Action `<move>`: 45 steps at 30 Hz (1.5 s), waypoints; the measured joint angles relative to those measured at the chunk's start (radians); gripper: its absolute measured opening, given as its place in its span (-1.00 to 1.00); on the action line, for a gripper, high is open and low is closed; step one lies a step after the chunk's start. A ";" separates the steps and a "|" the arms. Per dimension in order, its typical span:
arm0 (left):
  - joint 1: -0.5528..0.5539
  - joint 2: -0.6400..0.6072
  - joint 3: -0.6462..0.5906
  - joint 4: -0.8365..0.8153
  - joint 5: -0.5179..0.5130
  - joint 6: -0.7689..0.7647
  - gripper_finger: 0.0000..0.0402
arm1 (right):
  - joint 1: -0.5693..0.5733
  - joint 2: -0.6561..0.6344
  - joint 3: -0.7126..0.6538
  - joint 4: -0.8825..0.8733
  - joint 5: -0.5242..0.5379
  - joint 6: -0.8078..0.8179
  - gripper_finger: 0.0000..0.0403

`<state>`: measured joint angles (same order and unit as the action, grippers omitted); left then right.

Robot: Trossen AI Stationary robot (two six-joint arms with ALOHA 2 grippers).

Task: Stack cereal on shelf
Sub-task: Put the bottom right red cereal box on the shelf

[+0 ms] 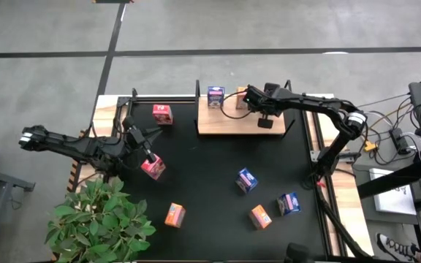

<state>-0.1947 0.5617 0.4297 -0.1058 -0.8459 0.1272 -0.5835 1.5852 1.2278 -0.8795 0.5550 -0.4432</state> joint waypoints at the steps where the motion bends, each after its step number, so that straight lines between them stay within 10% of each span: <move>1: 0.000 0.000 0.000 0.000 0.000 0.002 -0.82 | 0.000 0.000 0.000 0.002 0.001 -0.010 -0.94; 14: 0.000 0.000 0.000 0.000 0.000 0.003 -0.82 | 0.005 -0.097 -0.001 -0.080 -0.015 0.048 -0.94; 24: 0.000 0.000 0.000 0.000 0.000 0.003 -0.82 | -0.046 -0.281 -0.114 0.084 -0.251 0.172 -0.94; 45: 0.000 0.000 0.000 0.000 0.000 0.006 -0.82 | -0.054 -0.240 -0.295 0.370 -0.134 0.208 -0.94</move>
<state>-0.1947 0.5617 0.4297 -0.1059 -0.8457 0.1337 -0.6379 1.3451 0.9325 -0.5092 0.4213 -0.2349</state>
